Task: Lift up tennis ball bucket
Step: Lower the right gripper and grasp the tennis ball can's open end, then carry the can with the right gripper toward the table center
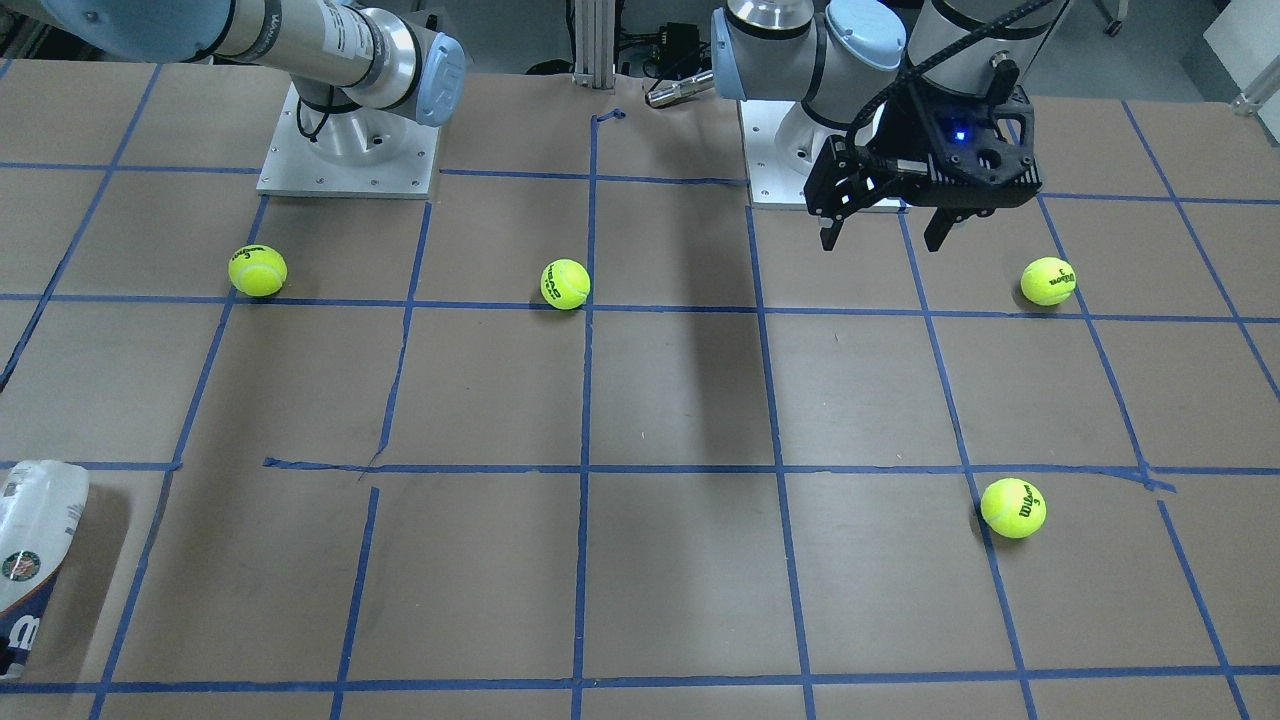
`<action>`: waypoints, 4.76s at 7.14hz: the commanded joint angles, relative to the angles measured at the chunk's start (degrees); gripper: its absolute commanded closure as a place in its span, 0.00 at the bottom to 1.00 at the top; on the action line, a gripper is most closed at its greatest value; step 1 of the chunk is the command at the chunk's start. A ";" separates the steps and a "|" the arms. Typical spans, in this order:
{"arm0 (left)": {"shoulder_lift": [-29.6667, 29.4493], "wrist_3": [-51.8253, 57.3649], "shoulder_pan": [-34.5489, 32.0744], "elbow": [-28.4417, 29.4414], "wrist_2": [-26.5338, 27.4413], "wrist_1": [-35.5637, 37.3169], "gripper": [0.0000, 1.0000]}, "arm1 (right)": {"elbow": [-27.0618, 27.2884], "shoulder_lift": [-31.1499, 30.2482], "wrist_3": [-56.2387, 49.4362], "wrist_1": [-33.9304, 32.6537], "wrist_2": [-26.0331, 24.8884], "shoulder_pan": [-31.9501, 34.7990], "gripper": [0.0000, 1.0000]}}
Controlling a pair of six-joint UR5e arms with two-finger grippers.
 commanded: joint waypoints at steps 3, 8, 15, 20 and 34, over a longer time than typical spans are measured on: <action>0.09 0.09 0.58 0.39 0.09 0.00 0.00 | 0.21 1.43 -8.29 -0.15 0.48 -0.76 0.00; 0.18 0.61 1.03 0.83 0.09 0.00 0.00 | 0.13 2.93 -19.11 -2.61 4.17 -0.67 0.11; 0.27 0.70 2.94 2.22 0.00 0.35 0.00 | -0.58 -4.61 -5.58 -1.73 3.57 7.64 0.34; 0.44 1.58 7.97 3.73 -0.35 0.35 0.00 | 1.27 -6.73 -17.03 -1.44 3.03 33.11 0.53; -0.78 2.37 11.56 2.59 -0.88 1.84 0.00 | 11.11 -0.32 -45.60 -33.01 -2.06 53.91 0.00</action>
